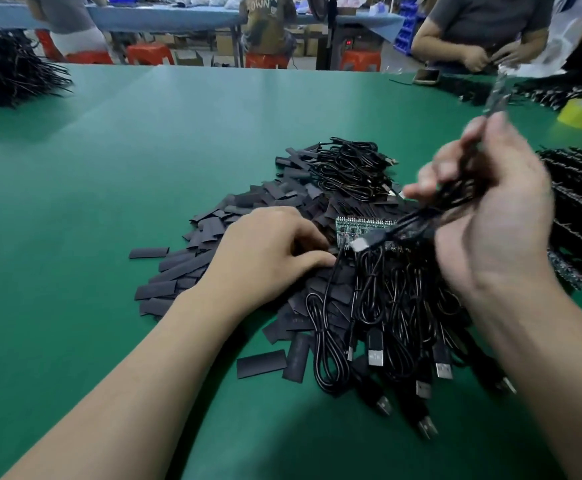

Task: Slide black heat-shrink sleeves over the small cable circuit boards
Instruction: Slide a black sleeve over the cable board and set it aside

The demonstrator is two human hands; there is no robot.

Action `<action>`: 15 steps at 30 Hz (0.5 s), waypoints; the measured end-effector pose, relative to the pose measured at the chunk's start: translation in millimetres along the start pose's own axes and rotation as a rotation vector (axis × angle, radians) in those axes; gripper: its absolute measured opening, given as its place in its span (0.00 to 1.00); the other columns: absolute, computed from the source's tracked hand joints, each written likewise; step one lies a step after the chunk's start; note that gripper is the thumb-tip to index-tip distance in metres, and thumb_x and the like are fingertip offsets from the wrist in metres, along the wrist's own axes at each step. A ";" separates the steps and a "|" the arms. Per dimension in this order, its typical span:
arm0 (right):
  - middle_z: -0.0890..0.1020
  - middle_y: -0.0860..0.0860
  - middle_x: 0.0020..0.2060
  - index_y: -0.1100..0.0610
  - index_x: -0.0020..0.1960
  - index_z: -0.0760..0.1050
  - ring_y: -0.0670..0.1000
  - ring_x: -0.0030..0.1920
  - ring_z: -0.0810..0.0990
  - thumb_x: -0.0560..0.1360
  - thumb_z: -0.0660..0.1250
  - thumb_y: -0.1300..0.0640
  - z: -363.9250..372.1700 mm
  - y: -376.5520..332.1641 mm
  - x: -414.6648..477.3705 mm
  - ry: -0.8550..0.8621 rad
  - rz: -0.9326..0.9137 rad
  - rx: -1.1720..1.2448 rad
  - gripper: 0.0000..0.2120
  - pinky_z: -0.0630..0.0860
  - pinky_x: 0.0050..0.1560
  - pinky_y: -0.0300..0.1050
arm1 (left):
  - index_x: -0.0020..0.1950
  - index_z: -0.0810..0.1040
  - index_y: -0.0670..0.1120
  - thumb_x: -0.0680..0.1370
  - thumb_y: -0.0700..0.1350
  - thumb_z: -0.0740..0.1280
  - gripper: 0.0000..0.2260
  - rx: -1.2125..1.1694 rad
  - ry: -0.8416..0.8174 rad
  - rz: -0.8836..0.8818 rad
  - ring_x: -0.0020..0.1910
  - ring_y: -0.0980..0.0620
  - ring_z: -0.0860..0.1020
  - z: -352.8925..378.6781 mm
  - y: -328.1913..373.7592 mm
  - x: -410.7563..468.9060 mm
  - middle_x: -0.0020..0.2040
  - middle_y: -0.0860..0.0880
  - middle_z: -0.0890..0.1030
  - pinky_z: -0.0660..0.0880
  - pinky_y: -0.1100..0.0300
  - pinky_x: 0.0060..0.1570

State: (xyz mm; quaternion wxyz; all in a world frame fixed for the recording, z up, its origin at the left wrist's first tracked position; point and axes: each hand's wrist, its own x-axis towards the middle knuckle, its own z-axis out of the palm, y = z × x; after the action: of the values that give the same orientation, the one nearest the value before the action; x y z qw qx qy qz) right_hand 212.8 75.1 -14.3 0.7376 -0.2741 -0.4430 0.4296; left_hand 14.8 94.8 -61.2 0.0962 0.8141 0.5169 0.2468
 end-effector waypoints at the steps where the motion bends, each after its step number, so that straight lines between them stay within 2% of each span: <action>1: 0.71 0.48 0.28 0.54 0.45 0.69 0.51 0.26 0.69 0.86 0.55 0.55 -2.4 -2.7 2.5 0.027 -0.102 -0.092 0.12 0.70 0.30 0.43 | 0.52 0.86 0.59 0.74 0.61 0.71 0.11 0.051 -0.026 -0.009 0.46 0.56 0.78 -0.4 1.2 -0.4 0.46 0.57 0.82 0.75 0.56 0.47; 3: 0.66 0.48 0.28 0.52 0.43 0.66 0.50 0.25 0.64 0.86 0.55 0.54 -5.8 -7.0 4.0 0.035 -0.366 -0.390 0.13 0.63 0.28 0.45 | 0.53 0.86 0.60 0.75 0.60 0.72 0.10 0.070 -0.020 0.001 0.48 0.55 0.77 -2.0 1.6 0.1 0.47 0.56 0.81 0.75 0.55 0.49; 5: 0.68 0.51 0.28 0.52 0.42 0.67 0.49 0.27 0.67 0.86 0.58 0.52 -6.9 -6.1 1.5 0.008 -0.572 -0.738 0.14 0.62 0.29 0.47 | 0.53 0.87 0.58 0.76 0.58 0.72 0.09 0.059 -0.015 0.008 0.49 0.53 0.78 -2.0 0.7 0.3 0.48 0.55 0.82 0.76 0.53 0.51; 6: 0.70 0.51 0.28 0.53 0.42 0.69 0.47 0.28 0.68 0.85 0.60 0.50 -6.6 -2.5 -0.5 -0.024 -0.608 -0.887 0.14 0.64 0.29 0.46 | 0.53 0.87 0.57 0.77 0.57 0.72 0.08 0.054 -0.013 0.009 0.49 0.52 0.79 -1.8 0.0 0.3 0.49 0.55 0.82 0.76 0.51 0.52; 9: 0.73 0.48 0.26 0.53 0.45 0.77 0.48 0.27 0.71 0.83 0.64 0.47 -7.1 14.2 -6.4 -0.189 -0.492 -1.196 0.12 0.67 0.30 0.49 | 0.51 0.87 0.54 0.80 0.54 0.70 0.07 0.054 0.077 0.029 0.49 0.51 0.79 0.1 -2.0 -0.3 0.47 0.54 0.82 0.77 0.50 0.52; 12: 0.71 0.44 0.25 0.51 0.48 0.80 0.52 0.29 0.71 0.82 0.65 0.47 -5.4 21.7 -10.3 -0.236 -0.420 -1.292 0.10 0.70 0.33 0.51 | 0.49 0.85 0.51 0.81 0.51 0.69 0.07 -0.003 0.254 0.014 0.47 0.52 0.81 0.2 -4.5 0.2 0.45 0.55 0.84 0.77 0.52 0.49; 15: 0.74 0.45 0.30 0.51 0.50 0.77 0.57 0.34 0.76 0.83 0.62 0.48 -2.7 23.2 -11.4 -0.243 -0.363 -1.278 0.09 0.74 0.38 0.56 | 0.46 0.83 0.53 0.82 0.46 0.69 0.06 -0.360 0.294 -0.045 0.37 0.60 0.79 -0.3 -3.2 1.0 0.36 0.55 0.83 0.74 0.64 0.42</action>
State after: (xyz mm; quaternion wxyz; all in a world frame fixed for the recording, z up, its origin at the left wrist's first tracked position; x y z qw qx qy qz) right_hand 203.5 76.2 -38.5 0.4358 -0.5276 -0.7289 -0.0198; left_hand 12.4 97.0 -62.0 0.1689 0.7274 0.4910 0.4487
